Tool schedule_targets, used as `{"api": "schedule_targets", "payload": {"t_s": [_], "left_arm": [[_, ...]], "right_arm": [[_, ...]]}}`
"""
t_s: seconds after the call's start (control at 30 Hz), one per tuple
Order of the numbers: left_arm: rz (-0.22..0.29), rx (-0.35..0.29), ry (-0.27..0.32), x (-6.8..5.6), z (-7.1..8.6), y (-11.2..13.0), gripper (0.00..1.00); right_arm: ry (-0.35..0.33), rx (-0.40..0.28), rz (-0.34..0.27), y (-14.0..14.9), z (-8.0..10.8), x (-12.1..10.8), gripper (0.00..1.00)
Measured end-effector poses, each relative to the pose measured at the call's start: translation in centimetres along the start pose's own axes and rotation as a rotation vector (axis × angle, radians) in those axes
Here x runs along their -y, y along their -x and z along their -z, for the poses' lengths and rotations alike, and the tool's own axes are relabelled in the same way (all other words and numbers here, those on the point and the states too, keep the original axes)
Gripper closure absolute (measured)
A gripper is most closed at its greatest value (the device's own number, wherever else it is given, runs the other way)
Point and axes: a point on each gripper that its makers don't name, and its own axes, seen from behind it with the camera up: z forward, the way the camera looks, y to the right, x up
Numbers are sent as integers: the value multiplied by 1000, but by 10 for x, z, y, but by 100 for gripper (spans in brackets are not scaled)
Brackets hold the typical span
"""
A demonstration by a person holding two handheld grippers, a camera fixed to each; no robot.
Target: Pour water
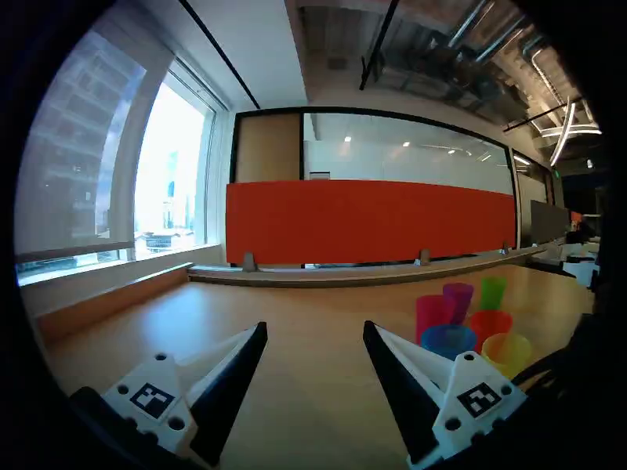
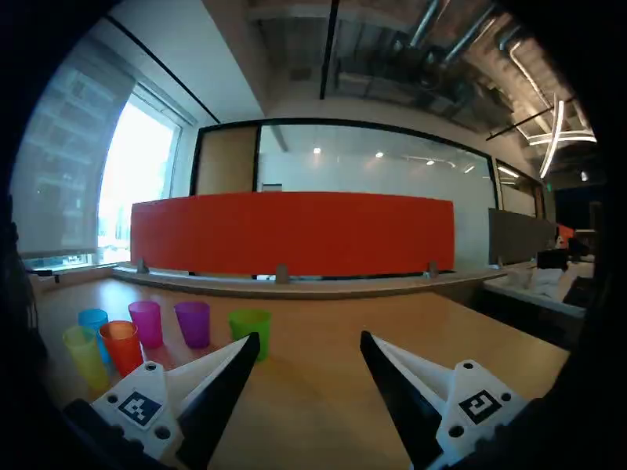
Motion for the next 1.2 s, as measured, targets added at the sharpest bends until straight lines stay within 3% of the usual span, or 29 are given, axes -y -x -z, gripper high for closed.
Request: {"api": "schedule_targets", "payload": {"t_s": [0.3,0.7,0.9,1.2], "left_arm": [[11,-4,34,-13,-8,-8,10],[-9,31,124,-29,-21,-31,10],[-79,54,203,-44,-25,-37,10],[-161,129,394,-78,-28,-27,9]], "right_arm": [[-33,-3,75,-27,-6,16,1],[-85,4,73,-60,-17,22,0],[-149,33,89,-62,-21,31,0],[-273,107,118,-57,-24,45,0]]}}
